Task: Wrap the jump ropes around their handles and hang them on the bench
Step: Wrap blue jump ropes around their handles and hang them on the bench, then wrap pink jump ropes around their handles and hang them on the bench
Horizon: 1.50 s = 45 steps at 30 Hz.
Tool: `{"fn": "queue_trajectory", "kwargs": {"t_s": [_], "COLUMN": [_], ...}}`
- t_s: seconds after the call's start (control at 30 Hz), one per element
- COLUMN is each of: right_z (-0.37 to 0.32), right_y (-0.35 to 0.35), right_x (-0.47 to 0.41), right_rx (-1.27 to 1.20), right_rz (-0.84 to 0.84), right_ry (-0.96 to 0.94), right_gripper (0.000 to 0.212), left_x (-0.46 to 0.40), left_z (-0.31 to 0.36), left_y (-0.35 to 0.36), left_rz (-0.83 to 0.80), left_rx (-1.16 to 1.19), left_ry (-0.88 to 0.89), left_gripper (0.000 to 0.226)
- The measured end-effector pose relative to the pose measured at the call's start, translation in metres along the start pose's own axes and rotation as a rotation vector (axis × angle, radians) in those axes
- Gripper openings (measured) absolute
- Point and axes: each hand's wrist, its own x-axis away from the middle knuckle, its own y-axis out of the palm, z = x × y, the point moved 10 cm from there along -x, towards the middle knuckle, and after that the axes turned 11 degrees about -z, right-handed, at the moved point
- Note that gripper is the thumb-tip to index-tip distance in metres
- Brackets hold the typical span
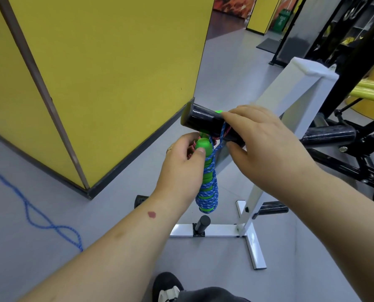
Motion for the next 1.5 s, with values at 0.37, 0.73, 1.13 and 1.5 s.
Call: {"fn": "queue_trajectory", "kwargs": {"t_s": [0.37,0.73,1.13,1.5], "right_z": [-0.006,-0.026,-0.117,-0.26], "right_y": [0.012,0.014,0.016,0.086], "right_x": [0.016,0.015,0.022,0.032], "right_rx": [-0.175,-0.204,-0.265,-0.345], "right_rz": [0.003,-0.043,-0.02,-0.208], "right_ry": [0.118,0.144,0.041,-0.133], "right_gripper": [0.064,0.068,0.074,0.076], "left_x": [0.012,0.038,0.107,0.207], "left_z": [0.025,0.079,0.078,0.004], "left_y": [-0.022,-0.029,-0.089,-0.201], "left_rz": [0.012,-0.005,0.104,0.279], "left_rx": [-0.171,-0.808,-1.179,-1.235], "left_ry": [0.062,0.269,0.195,-0.158], "left_gripper": [0.067,0.063,0.067,0.071]}}
